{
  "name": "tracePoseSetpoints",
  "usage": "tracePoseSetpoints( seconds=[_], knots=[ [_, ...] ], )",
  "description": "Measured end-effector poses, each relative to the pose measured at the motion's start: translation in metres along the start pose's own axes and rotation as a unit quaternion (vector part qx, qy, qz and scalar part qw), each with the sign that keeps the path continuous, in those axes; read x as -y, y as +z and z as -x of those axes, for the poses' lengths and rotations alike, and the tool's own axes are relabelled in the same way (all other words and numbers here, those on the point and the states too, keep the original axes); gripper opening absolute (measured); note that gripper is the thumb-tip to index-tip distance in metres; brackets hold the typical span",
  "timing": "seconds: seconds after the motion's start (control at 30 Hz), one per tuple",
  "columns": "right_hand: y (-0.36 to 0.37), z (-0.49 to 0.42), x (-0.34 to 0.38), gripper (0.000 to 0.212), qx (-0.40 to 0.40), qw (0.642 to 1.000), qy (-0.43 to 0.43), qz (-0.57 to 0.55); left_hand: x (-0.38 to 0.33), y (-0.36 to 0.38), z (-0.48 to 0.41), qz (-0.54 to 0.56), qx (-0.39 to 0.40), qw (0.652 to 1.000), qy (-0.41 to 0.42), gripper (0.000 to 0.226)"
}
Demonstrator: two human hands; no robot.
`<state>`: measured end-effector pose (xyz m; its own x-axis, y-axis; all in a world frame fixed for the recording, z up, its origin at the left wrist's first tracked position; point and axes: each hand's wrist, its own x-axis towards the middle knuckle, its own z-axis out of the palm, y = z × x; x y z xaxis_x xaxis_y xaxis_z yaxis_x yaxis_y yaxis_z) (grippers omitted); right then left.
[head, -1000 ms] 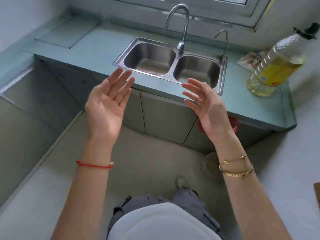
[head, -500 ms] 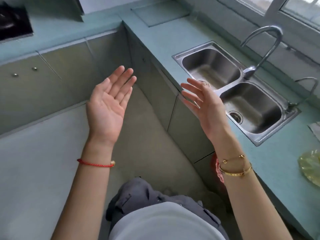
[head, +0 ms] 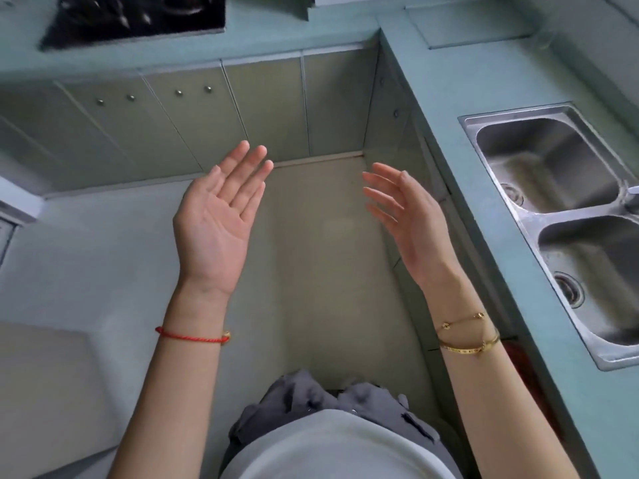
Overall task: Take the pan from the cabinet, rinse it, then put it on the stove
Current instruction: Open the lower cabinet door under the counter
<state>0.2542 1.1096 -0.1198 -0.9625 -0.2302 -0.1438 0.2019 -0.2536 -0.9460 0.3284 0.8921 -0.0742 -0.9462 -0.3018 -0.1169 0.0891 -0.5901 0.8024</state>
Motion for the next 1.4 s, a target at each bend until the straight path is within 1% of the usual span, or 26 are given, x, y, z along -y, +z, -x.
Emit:
tracePoseSetpoints(
  seconds=[0.17, 0.37, 0.57, 0.73, 0.97, 1.17, 1.4],
  knots=[
    [0.030, 0.008, -0.014, 0.037, 0.014, 1.000, 0.010, -0.007, -0.014, -0.028, 0.013, -0.004, -0.019, 1.000, 0.001, 0.048],
    [0.058, 0.015, -0.027, 0.036, 0.007, 1.000, 0.007, -0.013, -0.028, -0.056, 0.015, 0.004, -0.012, 1.000, -0.003, 0.048],
    [0.080, 0.010, -0.036, 0.036, 0.002, 1.000, 0.005, -0.011, -0.040, -0.077, 0.003, 0.011, -0.008, 1.000, -0.006, 0.047],
    [0.092, -0.013, -0.039, 0.037, 0.007, 1.000, 0.007, -0.004, -0.044, -0.089, -0.019, 0.017, -0.005, 1.000, -0.005, 0.048],
    [0.103, -0.075, -0.036, 0.038, 0.017, 1.000, 0.011, -0.007, -0.045, -0.088, -0.078, 0.021, -0.009, 1.000, 0.003, 0.048],
    [0.106, -0.163, -0.021, 0.037, 0.042, 0.999, 0.015, -0.005, -0.045, -0.076, -0.156, 0.021, -0.028, 0.999, 0.022, 0.047],
    [0.101, -0.277, 0.005, 0.035, 0.062, 0.997, 0.025, 0.025, -0.036, -0.057, -0.260, 0.007, -0.064, 0.998, 0.016, 0.047]
  ],
)
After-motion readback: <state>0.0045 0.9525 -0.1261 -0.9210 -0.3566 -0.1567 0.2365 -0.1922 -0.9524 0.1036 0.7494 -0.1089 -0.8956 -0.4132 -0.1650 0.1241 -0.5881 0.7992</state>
